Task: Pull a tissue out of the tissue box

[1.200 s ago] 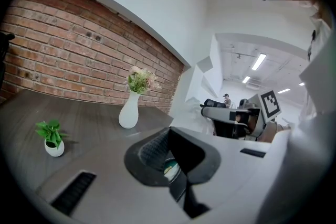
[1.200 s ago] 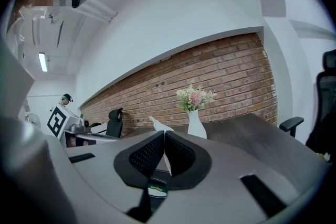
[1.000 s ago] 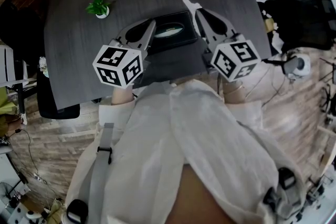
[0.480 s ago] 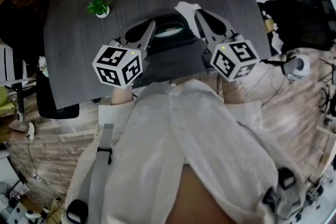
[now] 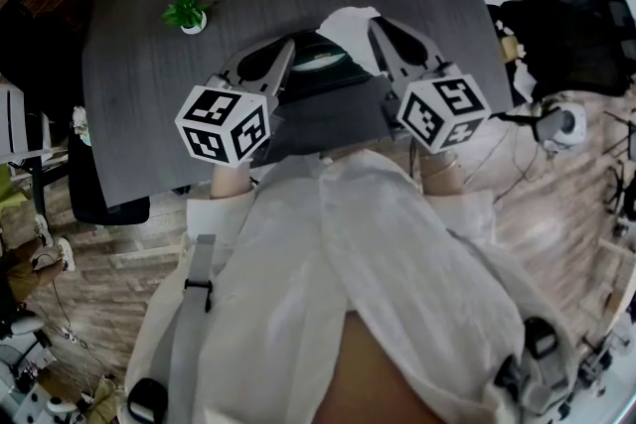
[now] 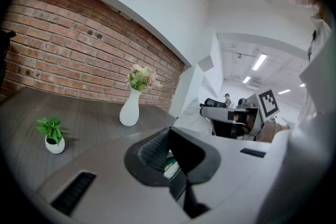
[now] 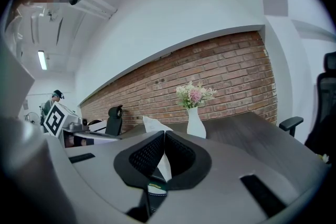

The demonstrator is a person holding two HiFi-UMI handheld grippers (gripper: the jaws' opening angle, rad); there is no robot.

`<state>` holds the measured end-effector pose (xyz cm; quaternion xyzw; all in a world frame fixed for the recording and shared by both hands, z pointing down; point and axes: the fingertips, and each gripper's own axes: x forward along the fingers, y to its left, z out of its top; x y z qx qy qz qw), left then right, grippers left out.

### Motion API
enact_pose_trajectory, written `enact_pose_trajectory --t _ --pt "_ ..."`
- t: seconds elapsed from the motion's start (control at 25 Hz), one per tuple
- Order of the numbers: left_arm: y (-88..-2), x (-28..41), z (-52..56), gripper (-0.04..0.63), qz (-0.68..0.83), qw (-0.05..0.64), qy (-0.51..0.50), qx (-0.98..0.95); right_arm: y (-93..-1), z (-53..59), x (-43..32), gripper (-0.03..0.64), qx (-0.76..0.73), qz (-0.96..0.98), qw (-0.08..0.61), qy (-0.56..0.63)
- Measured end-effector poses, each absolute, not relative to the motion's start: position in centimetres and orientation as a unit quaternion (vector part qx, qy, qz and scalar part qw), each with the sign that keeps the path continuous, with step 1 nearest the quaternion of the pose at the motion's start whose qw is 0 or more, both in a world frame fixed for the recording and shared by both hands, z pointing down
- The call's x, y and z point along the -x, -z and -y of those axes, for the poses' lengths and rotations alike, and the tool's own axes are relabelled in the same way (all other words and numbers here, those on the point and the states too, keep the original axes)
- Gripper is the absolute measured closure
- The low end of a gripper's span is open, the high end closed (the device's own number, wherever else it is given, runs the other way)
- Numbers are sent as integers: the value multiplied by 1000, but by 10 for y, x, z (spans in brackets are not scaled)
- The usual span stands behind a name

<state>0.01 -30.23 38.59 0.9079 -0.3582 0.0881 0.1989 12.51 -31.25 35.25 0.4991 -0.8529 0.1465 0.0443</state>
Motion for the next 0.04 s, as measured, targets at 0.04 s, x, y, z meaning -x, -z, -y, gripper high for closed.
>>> enact_pose_trajectory --t 0.04 --pt "-386 0 302 591 358 199 -88 -908 -353 313 -125 607 -499 853 44 -147"
